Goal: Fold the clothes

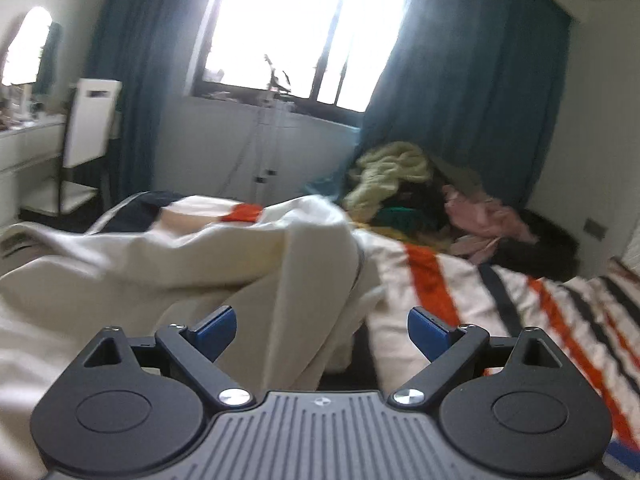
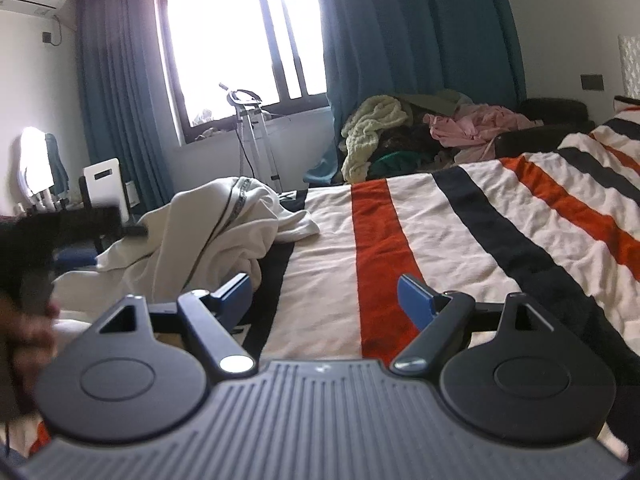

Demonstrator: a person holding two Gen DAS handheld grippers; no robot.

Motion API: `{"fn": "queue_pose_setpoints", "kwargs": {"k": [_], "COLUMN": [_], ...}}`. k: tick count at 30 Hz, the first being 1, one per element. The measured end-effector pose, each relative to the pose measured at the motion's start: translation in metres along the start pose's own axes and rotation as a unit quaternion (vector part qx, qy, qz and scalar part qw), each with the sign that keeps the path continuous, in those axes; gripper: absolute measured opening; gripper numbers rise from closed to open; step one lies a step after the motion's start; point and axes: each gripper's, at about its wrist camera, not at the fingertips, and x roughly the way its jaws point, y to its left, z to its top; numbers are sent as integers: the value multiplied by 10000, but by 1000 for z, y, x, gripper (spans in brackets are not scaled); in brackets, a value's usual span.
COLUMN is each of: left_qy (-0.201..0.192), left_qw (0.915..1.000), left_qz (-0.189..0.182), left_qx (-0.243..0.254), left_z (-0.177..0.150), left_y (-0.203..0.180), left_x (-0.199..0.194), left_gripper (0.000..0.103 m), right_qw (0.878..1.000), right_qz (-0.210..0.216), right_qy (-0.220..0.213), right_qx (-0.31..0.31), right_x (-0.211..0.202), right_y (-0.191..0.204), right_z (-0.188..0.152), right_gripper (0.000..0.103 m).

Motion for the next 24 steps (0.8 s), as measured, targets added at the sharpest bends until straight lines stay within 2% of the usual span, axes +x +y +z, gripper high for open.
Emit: {"fn": "queue_pose_setpoints", "kwargs": {"k": [5,7,9,13,15,17,20,24], "left_qy": [36,52,63,160,72,48,-268,-434], "left_qw": [9981,9976,9966,9905,9898,9905,9882,9828], "left_qz": [-215,-217,-336,-944,-1181,-1325,-1507,-1676], "left_qx": [-570,-659,-745,-990,-788,-375,-8,642], "left_z": [17,12,5,-1,0,2,7,11], "left_y": [31,44,55,66,61,54,44,27], "left_x": [49,68,83,112,118,121,102,59], "left_gripper": [91,88,80,52,41,3,3,2], "right_qw": [9995,9990,9983,9954,9937,9925,9913,9910], "right_qz": [-41,-41,-22,14,18,-10,-56,-67], "right_qy": [251,372,503,848,1012,1126,1218,1210], "right_qx": [185,229,286,445,483,484,487,571], "right_x": [10,16,26,50,62,71,78,77], "right_y": [-6,-7,-9,-7,-6,-4,-5,-8], "right_z": [-3,-5,-8,-18,-23,-27,-31,-30], "right_gripper": [82,82,82,82,82,82,82,82]}}
